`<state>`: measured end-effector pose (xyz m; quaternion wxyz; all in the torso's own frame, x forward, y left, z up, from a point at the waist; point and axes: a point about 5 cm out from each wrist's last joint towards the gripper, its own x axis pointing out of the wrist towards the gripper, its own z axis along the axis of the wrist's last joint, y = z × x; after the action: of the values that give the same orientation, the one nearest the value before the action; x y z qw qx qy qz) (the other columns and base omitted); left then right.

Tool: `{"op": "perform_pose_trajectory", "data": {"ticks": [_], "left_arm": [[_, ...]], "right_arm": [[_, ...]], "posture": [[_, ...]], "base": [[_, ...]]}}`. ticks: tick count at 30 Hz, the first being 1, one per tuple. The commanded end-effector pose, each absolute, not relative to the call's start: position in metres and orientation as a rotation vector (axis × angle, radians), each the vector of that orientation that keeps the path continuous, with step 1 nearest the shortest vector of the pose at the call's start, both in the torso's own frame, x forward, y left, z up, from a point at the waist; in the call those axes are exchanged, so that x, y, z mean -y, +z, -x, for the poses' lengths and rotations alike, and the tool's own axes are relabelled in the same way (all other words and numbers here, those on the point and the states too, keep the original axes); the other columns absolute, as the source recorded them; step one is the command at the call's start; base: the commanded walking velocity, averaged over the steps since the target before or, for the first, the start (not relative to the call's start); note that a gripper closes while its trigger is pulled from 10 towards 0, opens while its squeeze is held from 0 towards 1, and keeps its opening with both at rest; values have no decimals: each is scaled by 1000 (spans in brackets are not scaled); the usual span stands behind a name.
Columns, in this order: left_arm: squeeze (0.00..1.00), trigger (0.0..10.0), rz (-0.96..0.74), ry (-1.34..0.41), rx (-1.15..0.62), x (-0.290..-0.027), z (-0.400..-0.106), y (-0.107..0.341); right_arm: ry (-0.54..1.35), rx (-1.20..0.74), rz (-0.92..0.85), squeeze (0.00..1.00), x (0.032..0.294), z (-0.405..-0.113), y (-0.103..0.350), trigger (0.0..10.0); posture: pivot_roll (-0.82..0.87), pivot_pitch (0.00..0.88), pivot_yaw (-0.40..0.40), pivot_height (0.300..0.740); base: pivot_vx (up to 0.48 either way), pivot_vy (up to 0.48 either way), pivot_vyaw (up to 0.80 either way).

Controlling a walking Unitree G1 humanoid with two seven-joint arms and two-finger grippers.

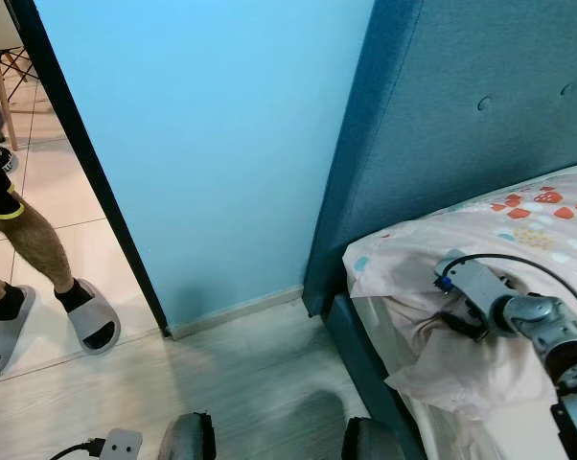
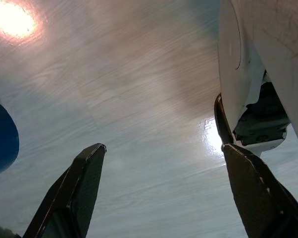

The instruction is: Clean up the room

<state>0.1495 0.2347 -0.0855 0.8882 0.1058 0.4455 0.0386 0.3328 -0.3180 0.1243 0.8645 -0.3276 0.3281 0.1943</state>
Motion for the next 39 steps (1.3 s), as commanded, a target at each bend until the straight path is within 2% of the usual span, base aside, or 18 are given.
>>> {"op": "perform_pose_trajectory", "data": {"ticks": [1, 2, 4, 11, 14, 16, 17, 18, 21, 23, 24, 26, 27, 29, 32, 33, 35, 39], "left_arm": [[0, 10000, -220, 57, -968, -232, -142, -90], [0, 10000, -220, 57, -968, -232, -142, -90], [0, 10000, -221, 36, -977, -230, -144, -90], [0, 10000, -236, 11, -986, -227, -147, -90], [0, 10000, -245, 1, -989, -227, -152, -89], [0, 10000, -245, 1, -989, -227, -152, -89], [0, 10000, -247, -2, -989, -227, -153, -88], [0, 10000, -247, -2, -989, -227, -153, -88], [0, 10000, -253, -8, -983, -226, -160, -86], [0, 10000, -253, -8, -983, -226, -160, -86], [0, 10000, -254, -8, -980, -225, -162, -85], [0, 10000, -254, -8, -976, -225, -164, -85], [0, 10000, -254, -8, -976, -225, -164, -85], [0, 10000, -253, -6, -978, -225, -164, -85], [0, 10000, -255, -6, -992, -226, -159, -87], [0, 10000, -255, -6, -992, -226, -159, -87], [0, 10000, -264, -13, -1010, -227, -154, -89], [0, 10000, -277, -22, -1029, -228, -148, -91]], "right_arm": [[560, -729, 569, 0, 319, -324, 126, 10000], [560, -729, 569, 0, 319, -324, 126, 10000], [791, -734, 440, 0, 313, -313, 134, 10000], [887, -656, 322, 0, 310, -308, 148, 10000], [874, -396, 201, 0, 305, -314, 180, 10000], [874, -396, 201, 0, 305, -314, 180, 10000], [786, -299, 183, 0, 307, -321, 190, 10000], [786, -299, 183, 0, 307, -321, 190, 10000], [408, -181, 159, 0, 316, -339, 185, 10000], [408, -181, 159, 0, 316, -339, 185, 10000], [316, -195, 154, 0, 319, -340, 177, 10000], [101, -328, 190, 0, 328, -333, 146, 10000], [101, -328, 190, 0, 328, -333, 146, 10000], [-53, -405, 228, 0, 336, -323, 127, 10000], [-263, -419, 196, 0, 352, -308, 118, 10000], [-263, -419, 196, 0, 352, -308, 118, 10000], [-445, -396, 163, 0, 370, -295, 115, 10000], [-543, -445, 148, 0, 374, -282, 97, 10000]], "posture": [[69, 126, -89, 575], [69, 126, -89, 575], [64, 113, -87, 575], [48, 82, -76, 575], [43, 57, -64, 575], [43, 57, -64, 575], [37, 50, -58, 575], [37, 50, -58, 575], [37, 27, -55, 575], [37, 27, -55, 575], [38, 25, -54, 575], [42, 18, -51, 575], [42, 18, -51, 575], [40, 17, -52, 575], [35, 21, -51, 575], [35, 21, -51, 575], [26, 20, -42, 575], [18, 22, -37, 575]], "base": [[0, 0, 0], [0, 0, 0], [0, 0, 0], [0, 0, 0], [0, 0, 0], [0, 0, 0], [0, 0, 0], [0, 0, 0], [0, 0, 0], [0, 0, 0], [0, 0, 0], [0, 0, 0], [0, 0, 0], [0, 0, 0], [0, 0, 0], [0, 0, 0], [0, 0, 0], [0, 0, 0]]}}
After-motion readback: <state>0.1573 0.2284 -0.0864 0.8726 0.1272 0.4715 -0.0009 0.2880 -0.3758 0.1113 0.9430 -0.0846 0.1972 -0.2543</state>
